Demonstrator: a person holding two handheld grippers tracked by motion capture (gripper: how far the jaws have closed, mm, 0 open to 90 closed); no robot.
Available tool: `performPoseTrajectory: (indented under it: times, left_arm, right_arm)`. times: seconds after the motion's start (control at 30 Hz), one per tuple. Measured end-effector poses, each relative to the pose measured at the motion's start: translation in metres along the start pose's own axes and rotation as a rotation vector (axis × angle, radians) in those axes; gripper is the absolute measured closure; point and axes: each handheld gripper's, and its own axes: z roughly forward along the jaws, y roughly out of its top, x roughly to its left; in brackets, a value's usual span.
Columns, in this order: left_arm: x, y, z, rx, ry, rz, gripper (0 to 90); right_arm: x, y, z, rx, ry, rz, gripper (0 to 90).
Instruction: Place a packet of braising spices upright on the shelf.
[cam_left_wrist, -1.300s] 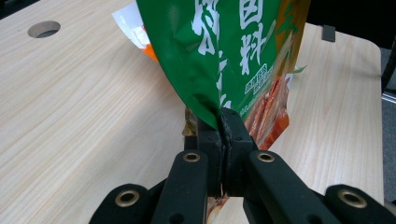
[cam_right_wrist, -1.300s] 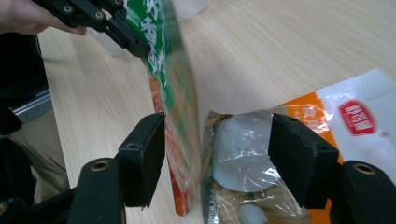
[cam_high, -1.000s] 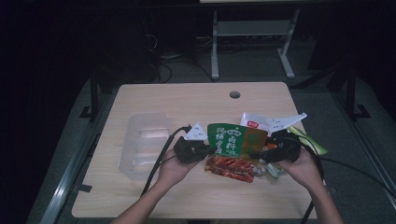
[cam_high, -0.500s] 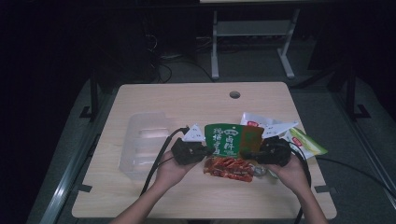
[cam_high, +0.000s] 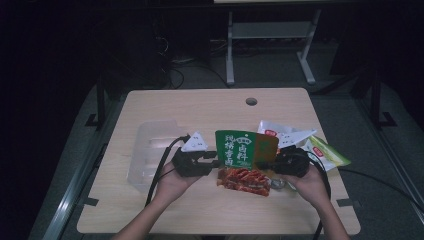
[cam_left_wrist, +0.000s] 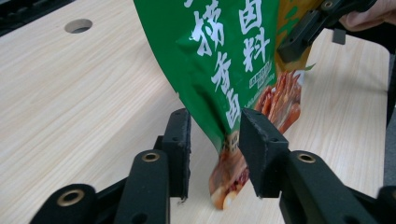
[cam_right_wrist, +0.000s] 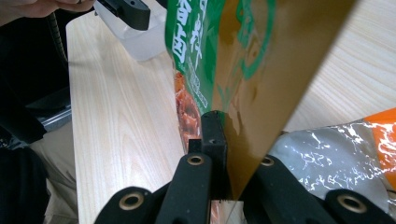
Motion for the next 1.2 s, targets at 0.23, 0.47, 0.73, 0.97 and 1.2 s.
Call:
performPoseTrajectory:
  times: [0.23,0.47,0.73,0.97,1.2]
  left_arm:
    - [-0.003,-0.005,-0.014,-0.014,0.022,0.014,56.0]
    - [-0.008,-0.014,-0.025,-0.031,0.013,0.006,50.5]
    - [-0.01,-0.027,-0.037,-0.046,-0.003,-0.015,43.9]
    - [-0.014,-0.034,-0.041,-0.039,-0.018,-0.018,38.0]
    - [-0.017,-0.042,-0.043,-0.05,-0.02,-0.023,32.0]
  right_arm:
    - [0.009,0.01,-0.006,-0.003,-0.026,-0.024,89.8]
    - [0.014,0.017,-0.006,0.005,-0.042,-0.03,89.9]
    - [0.015,0.028,-0.007,-0.011,-0.046,-0.012,89.9]
    - [0.013,0.039,-0.009,-0.022,-0.051,-0.007,89.9]
    - [0.013,0.053,-0.015,-0.037,-0.05,-0.018,89.9]
